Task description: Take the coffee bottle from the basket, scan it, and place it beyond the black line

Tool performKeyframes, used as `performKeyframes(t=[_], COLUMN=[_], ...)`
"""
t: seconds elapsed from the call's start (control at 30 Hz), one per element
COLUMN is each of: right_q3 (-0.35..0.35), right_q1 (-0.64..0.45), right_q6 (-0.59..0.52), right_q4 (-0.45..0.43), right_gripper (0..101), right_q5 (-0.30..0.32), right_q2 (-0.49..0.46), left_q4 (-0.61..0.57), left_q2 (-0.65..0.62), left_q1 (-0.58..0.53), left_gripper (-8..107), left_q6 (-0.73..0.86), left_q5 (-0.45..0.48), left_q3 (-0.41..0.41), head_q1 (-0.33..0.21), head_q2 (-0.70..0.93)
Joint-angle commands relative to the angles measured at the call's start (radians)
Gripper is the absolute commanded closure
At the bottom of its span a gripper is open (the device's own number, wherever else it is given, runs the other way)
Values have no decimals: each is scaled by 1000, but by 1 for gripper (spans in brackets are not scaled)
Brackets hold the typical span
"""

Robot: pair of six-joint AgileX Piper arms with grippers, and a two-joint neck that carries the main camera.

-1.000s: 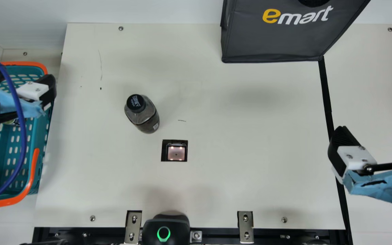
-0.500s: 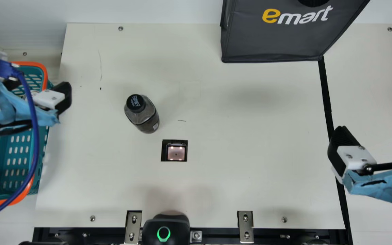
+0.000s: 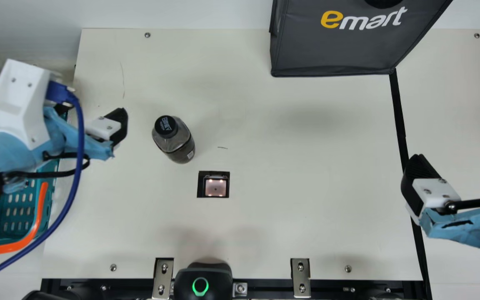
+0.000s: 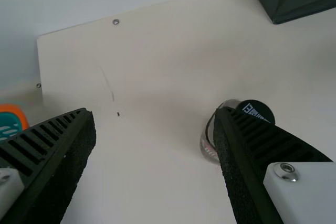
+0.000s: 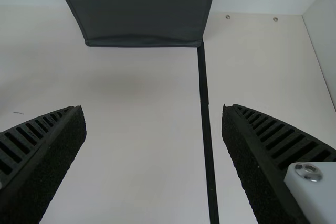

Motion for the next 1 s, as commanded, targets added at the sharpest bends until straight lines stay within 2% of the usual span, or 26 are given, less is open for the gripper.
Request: performKeyframes(t=[0.0,0.97], right_q3=[0,0], right_q1=[0,0], right_q6=[0,0], right_q4=[0,0], right_gripper=[10,10], right_q5=[0,-1], right_q2=[0,0], left_q4=[11,85], left_q2=[12,76], left_q1=[-27,-186], left_gripper=[9,9], left_q6=[-31,-183], left_q5=[-13,-105], left_q3=[1,62], head_q1=[-26,-26], head_q2=[2,2])
